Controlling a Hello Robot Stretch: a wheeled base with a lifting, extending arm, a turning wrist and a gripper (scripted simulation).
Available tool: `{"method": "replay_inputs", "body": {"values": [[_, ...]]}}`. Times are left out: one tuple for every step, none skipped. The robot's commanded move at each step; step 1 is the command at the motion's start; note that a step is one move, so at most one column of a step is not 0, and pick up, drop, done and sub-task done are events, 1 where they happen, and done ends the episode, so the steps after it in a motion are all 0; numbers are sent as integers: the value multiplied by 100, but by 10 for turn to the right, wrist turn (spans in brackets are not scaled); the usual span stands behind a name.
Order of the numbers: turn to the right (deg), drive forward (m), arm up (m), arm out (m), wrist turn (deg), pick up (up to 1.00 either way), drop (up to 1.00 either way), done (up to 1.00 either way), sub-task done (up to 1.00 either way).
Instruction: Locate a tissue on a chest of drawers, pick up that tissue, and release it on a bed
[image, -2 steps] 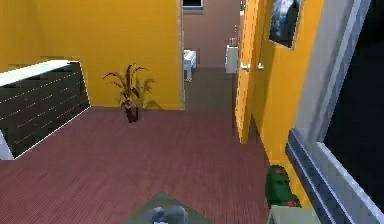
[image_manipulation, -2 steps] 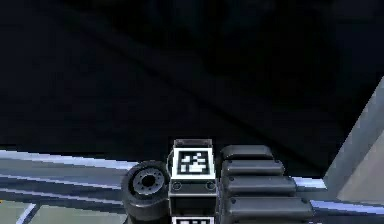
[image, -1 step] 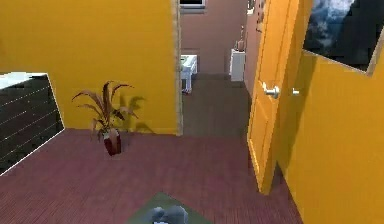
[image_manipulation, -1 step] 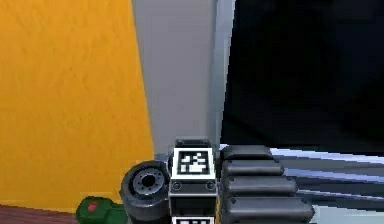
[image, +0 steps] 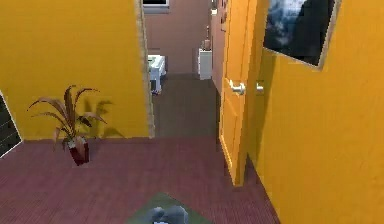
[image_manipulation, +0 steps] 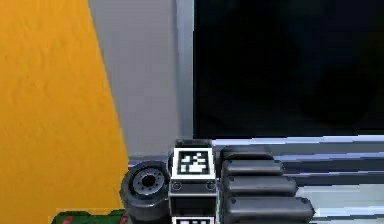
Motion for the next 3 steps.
{"method": "replay_inputs", "body": {"values": [[0,100,0,0,0,0,0,0,0],[30,0,0,0,0,0,0,0,0],[0,100,0,0,0,0,0,0,0]]}}
